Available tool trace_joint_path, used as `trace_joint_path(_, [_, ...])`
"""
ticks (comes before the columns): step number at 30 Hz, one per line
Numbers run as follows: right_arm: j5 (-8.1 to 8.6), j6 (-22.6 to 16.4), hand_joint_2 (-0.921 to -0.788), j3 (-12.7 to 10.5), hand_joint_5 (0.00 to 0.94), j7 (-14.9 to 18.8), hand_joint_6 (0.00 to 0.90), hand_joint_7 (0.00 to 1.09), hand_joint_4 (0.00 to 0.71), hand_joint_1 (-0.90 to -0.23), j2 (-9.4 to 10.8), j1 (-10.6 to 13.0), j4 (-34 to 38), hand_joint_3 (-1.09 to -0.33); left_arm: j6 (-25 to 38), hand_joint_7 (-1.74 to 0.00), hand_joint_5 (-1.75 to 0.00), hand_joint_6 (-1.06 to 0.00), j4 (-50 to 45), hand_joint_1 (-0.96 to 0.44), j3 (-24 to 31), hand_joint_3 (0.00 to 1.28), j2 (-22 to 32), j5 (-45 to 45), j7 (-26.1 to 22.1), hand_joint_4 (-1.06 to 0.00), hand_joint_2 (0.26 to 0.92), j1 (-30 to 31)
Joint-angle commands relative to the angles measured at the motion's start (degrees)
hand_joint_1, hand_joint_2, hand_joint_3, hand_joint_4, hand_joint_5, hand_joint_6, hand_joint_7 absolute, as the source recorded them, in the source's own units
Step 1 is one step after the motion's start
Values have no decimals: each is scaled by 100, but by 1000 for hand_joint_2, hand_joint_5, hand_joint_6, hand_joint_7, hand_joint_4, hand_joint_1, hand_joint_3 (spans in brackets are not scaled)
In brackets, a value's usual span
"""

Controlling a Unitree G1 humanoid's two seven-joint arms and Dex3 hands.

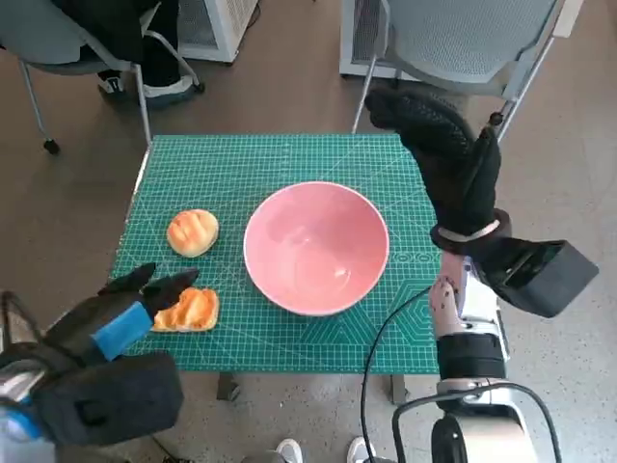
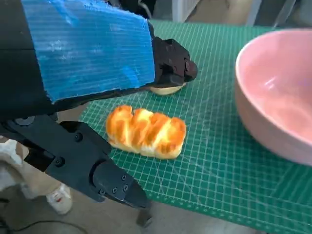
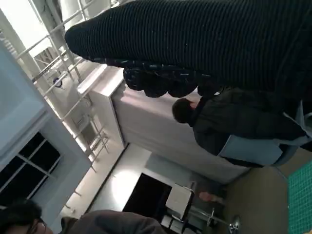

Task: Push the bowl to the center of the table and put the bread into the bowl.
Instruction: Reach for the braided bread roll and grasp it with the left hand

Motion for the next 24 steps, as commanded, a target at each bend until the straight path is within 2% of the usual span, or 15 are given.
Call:
trace_joint_path(1, [54, 103, -921, -1, 1, -12, 184, 91, 113, -697, 16, 111, 67, -929, 13, -14, -10, -283, 280, -241, -279, 5, -77, 243, 83, -96, 674, -228])
trace_joint_path(13, [61, 108, -921, 20, 0, -6, 178, 100, 112, -698, 3, 164, 15, -931, -109, -8, -4, -298, 1125, -231, -752, 5, -416, 646, 298, -113, 675, -589])
trace_joint_path(24, [24, 118, -921, 53, 0, -45, 172, 109, 111, -699, 9, 189, -22, -932, -354, -6, -3, -306, 1742, -247, -835, 14, -654, 912, 422, -120, 698, -797])
